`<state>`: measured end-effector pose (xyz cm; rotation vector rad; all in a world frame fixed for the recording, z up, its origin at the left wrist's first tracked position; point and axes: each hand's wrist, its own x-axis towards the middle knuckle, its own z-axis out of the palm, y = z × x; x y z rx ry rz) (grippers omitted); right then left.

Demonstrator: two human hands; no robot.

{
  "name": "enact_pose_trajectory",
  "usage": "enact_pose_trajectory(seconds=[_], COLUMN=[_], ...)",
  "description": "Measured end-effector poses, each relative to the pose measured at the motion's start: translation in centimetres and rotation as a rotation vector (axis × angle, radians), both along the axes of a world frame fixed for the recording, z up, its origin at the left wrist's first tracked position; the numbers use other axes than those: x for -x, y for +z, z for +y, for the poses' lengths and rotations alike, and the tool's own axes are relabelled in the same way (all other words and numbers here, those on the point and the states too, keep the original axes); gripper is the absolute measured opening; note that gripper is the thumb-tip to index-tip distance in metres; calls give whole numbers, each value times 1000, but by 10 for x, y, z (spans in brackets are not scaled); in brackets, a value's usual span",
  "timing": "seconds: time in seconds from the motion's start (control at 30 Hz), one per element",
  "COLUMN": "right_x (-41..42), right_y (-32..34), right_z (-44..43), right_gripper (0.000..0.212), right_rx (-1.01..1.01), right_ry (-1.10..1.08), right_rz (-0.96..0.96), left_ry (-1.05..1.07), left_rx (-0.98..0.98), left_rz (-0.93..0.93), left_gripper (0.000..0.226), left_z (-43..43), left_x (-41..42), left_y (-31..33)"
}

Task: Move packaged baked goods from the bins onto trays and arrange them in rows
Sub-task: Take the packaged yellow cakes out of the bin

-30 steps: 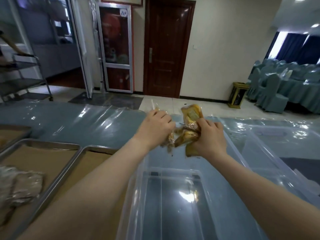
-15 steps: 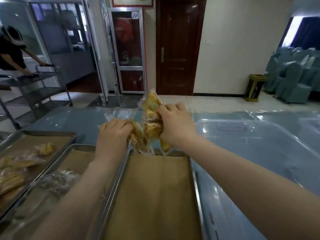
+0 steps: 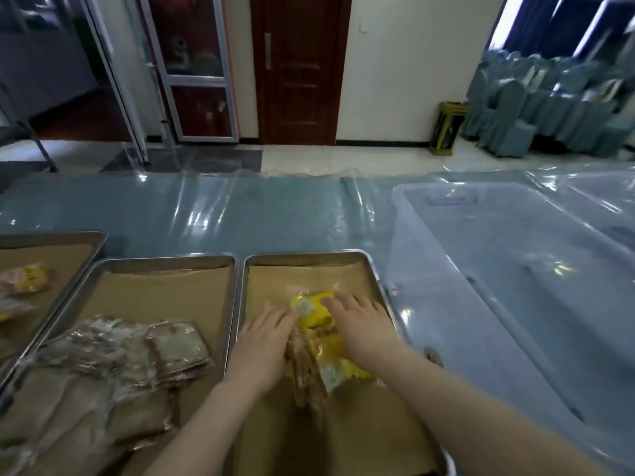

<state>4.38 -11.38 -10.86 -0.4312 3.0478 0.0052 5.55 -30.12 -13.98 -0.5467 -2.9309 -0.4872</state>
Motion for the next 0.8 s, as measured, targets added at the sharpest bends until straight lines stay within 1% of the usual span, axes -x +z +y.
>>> enact_pose_trajectory(seconds=[0.1, 0.2, 0.3, 0.33, 0.4, 0.47, 0.53, 0.6, 0.63, 0.7, 0.8], right_x=[-11, -25, -39, -46, -59, -72, -80, -82, -81, -74, -62], right_y=[6, 23, 44, 52, 65, 77, 82, 81, 80, 80, 79], right_z=[11, 20, 31, 35, 43, 54, 65, 74, 77, 78, 82], right_gripper=[74, 58, 52, 50, 47, 53, 62, 70, 74, 75, 75], right_rx=[29, 99, 21, -22, -127, -193, -209, -177, -162, -130, -141], right_ry=[-51, -110, -148, -164, -200, -308, -460, -579, -595, -553, -501], right_rz=[53, 153, 207, 210, 296, 386, 275, 186, 185, 208, 249], left_ry=[-4, -46, -106, -131, -178, -221, -238, -224, -216, -217, -211], left_rx=[-78, -210, -327, -331, -336, -361, -357, -357, -359, -360, -352], left_rz=[-86, -118, -130, -128, -108, -99, -107, -121, -131, -149, -170], left_gripper=[70, 71, 68, 66, 63, 62, 60, 59, 59, 59, 58], left_z=[7, 22, 44, 51, 65, 77, 87, 94, 98, 103, 103], left_x=[1, 1, 4, 4, 5, 6, 8, 9, 9, 7, 5], left_y=[-1, 7, 20, 22, 26, 30, 31, 31, 31, 31, 27])
